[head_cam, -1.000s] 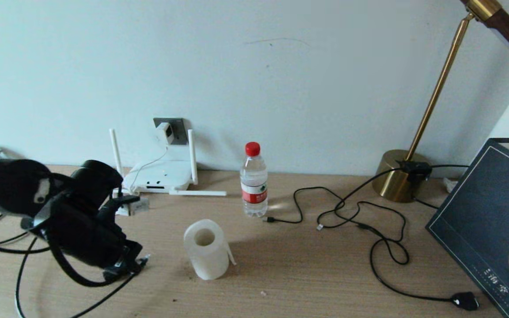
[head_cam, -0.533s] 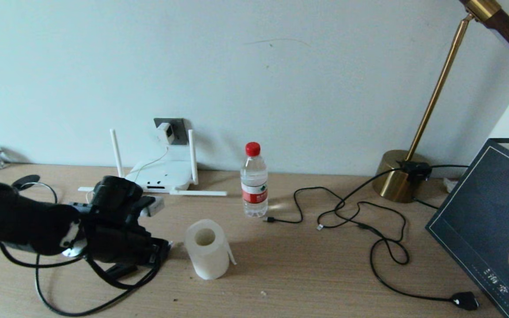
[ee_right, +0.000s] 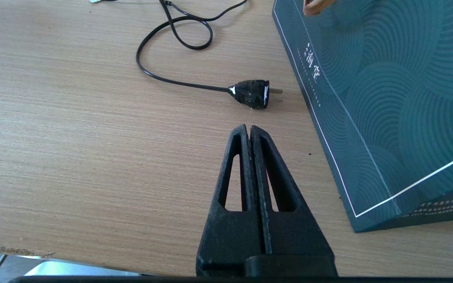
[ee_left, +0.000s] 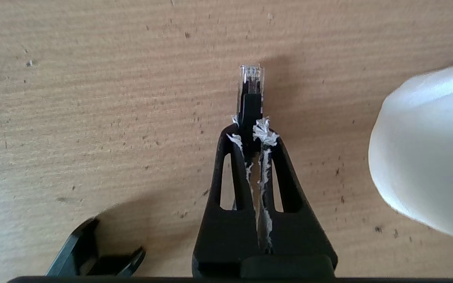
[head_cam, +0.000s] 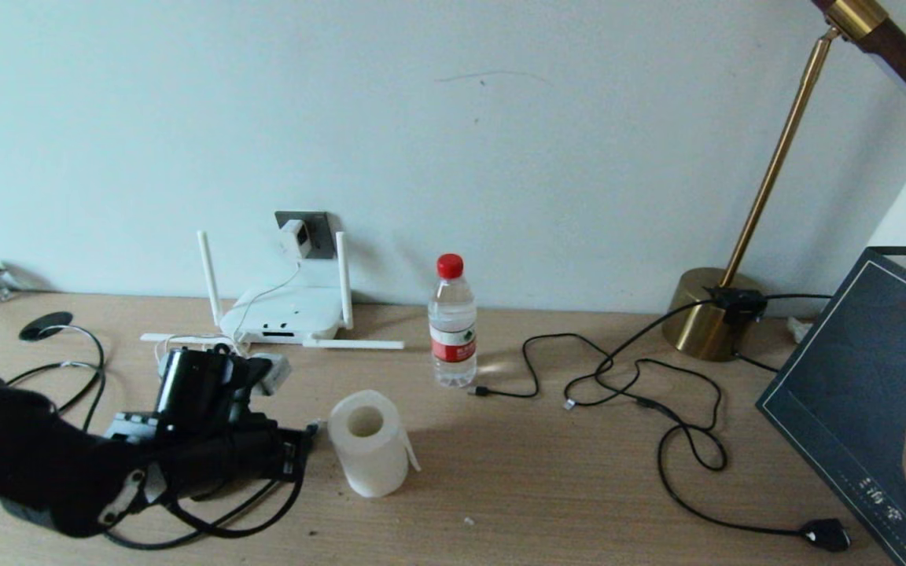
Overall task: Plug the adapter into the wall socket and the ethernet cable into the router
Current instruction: Plug cable into router interface
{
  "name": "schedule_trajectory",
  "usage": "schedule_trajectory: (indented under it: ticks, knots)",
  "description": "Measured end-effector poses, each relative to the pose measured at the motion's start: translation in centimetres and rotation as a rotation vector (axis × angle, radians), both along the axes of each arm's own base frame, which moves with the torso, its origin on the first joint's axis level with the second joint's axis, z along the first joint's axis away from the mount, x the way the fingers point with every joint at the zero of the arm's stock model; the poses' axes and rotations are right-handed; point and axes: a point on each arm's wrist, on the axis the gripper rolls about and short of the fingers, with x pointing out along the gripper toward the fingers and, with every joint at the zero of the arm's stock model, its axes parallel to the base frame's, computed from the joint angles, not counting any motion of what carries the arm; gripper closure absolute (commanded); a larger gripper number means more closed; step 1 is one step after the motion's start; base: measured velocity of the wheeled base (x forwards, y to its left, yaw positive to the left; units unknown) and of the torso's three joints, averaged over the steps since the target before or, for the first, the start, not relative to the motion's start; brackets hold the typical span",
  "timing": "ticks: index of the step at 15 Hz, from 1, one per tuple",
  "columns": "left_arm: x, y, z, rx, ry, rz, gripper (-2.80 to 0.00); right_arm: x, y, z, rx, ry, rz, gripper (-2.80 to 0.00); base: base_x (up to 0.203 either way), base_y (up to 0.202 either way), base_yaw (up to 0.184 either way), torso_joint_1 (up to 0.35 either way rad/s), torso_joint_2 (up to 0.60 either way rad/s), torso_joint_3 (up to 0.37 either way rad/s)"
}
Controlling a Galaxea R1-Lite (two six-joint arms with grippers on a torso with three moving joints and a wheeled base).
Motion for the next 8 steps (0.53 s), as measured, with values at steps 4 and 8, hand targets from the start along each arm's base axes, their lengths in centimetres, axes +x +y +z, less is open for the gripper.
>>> schedule_trajectory:
  ticks: [4, 8]
  knots:
    - [-1.1, 0.2, -1.5, -0.019, -0.075, -0.001, 0.0, 0.0, 0.0, 0.0, 0.0, 0.0, 0.0, 0.0, 0.0, 0.0, 0.0, 0.0, 0.0, 0.0]
    - [-1.7, 0.4, -3.5, -0.028, -0.132, 0.001, 0.0, 0.0, 0.0, 0.0, 0.0, 0.0, 0.0, 0.0, 0.0, 0.0, 0.0, 0.0, 0.0, 0.0]
